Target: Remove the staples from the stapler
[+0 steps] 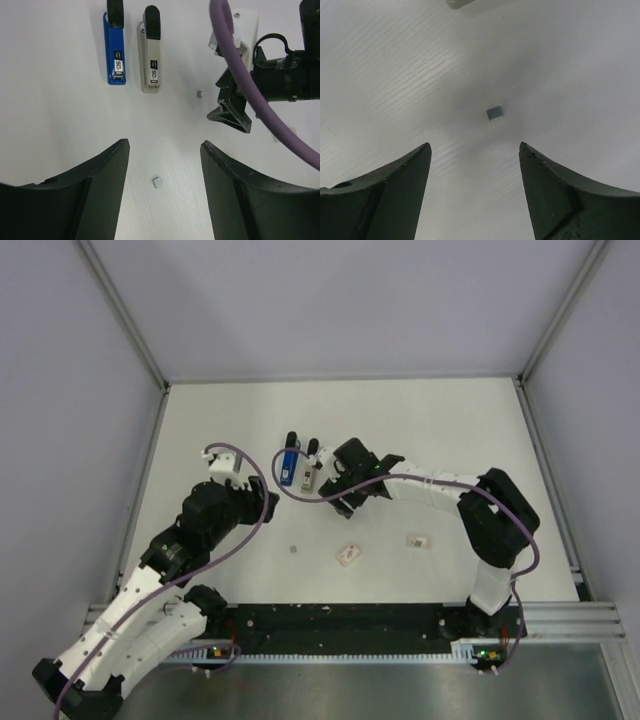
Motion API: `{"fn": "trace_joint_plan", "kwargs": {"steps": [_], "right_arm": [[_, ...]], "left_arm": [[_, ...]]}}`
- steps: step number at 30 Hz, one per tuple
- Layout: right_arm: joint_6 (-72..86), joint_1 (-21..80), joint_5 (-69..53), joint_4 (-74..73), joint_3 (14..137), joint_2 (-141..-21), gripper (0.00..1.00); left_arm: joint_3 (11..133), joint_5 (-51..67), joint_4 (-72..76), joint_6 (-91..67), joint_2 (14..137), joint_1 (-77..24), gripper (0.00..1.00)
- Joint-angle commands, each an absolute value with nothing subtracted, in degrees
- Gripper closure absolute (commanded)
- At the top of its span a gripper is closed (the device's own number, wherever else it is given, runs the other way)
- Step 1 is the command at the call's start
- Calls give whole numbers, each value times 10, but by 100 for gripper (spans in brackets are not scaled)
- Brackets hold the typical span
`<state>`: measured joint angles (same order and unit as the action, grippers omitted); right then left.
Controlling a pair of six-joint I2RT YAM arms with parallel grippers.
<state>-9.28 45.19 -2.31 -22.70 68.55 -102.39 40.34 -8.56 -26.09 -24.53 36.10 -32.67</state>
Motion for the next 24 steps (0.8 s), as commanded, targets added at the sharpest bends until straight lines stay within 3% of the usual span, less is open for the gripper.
{"fn": "trace_joint_plan", "kwargs": {"steps": [1, 5, 18, 24], "right_arm": [[-185, 448, -88, -228, 738, -1053, 29], [-210, 434, -144, -240, 751, -1072, 29], [-216, 402, -164, -306, 838, -1150, 33], [-220, 402, -172, -327, 849, -1165, 39]], "left_arm": [[402, -43, -221, -243, 367, -326, 36], [392, -40, -217, -245, 365, -326, 36], [389, -41, -211, -247, 376, -325, 35], [391, -42, -209, -246, 384, -326, 35]]}}
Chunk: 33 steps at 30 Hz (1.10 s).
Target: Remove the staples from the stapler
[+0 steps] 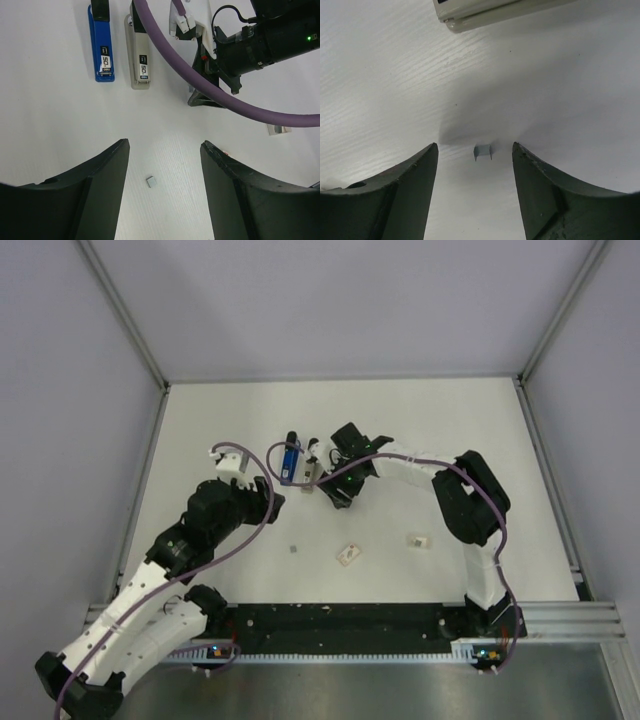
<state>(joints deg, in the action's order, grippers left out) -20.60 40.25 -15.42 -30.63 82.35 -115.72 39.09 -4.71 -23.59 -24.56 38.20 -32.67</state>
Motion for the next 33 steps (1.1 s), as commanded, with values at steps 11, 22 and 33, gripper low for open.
{"fn": "trace_joint_plan", "kwargs": {"steps": [11, 22, 33], "right_arm": [[-210, 402, -157, -336, 849, -1165, 51], [-193, 402, -143, -335, 862, -1178, 66], [-183, 403, -127, -336, 863, -1178, 78]], "left_arm": [[392, -40, -213, -246, 380, -326, 35], [392, -33, -213, -246, 381, -325, 35], [392, -32, -213, -246, 381, -326, 35]]}}
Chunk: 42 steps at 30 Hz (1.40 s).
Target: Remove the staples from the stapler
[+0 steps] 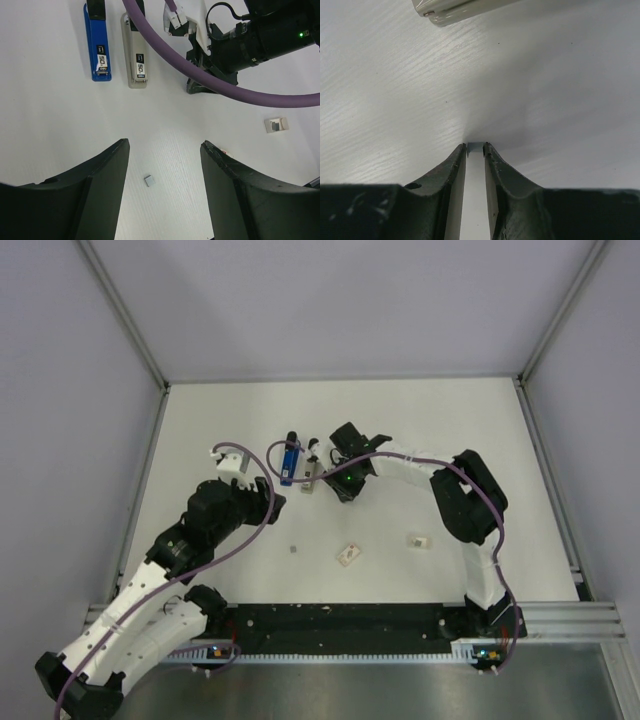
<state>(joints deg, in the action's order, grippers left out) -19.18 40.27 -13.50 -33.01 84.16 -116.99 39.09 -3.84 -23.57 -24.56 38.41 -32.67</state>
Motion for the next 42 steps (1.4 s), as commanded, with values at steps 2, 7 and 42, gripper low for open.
{"fn": "trace_joint_plan", "kwargs": {"steps": [2, 7, 42], "right_arm": [[-181, 402, -125, -335, 863, -1179, 82], [-168, 402, -113, -335, 867, -1171, 84], [221, 367, 133, -363, 491, -713, 84]], "left_arm": [[393, -32, -213, -246, 381, -325, 35], [392, -32, -214, -247, 381, -326, 36], [471, 40, -265, -227, 433, -326, 36]]}}
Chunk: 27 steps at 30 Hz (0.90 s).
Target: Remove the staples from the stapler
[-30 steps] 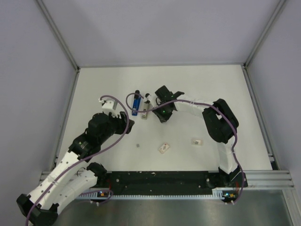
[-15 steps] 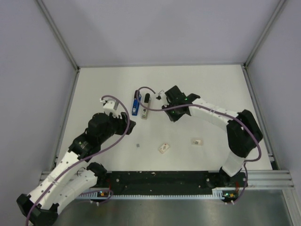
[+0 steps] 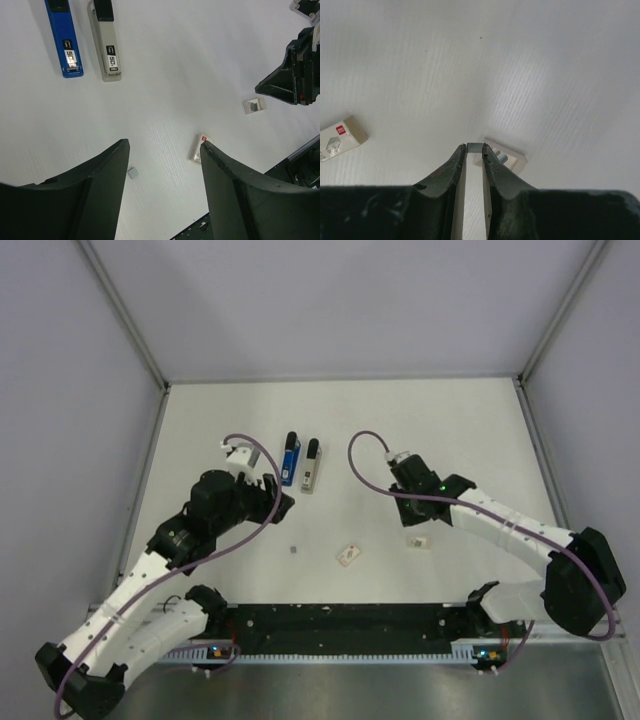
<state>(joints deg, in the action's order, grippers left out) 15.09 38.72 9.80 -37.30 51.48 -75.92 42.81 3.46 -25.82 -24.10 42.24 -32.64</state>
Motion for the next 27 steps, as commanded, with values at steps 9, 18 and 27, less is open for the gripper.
{"fn": "trace_joint_plan", "kwargs": {"steps": [9, 18, 27], "right_arm": [[294, 335, 138, -352, 436, -682, 85], [351, 321, 140, -345, 384, -660, 86], [381, 310, 149, -345, 352, -642, 86]], "left_arm": [[497, 57, -276, -200, 468, -326, 36], [485, 68, -260, -179, 483, -326, 35], [479, 58, -259, -176, 483, -327, 36]]}}
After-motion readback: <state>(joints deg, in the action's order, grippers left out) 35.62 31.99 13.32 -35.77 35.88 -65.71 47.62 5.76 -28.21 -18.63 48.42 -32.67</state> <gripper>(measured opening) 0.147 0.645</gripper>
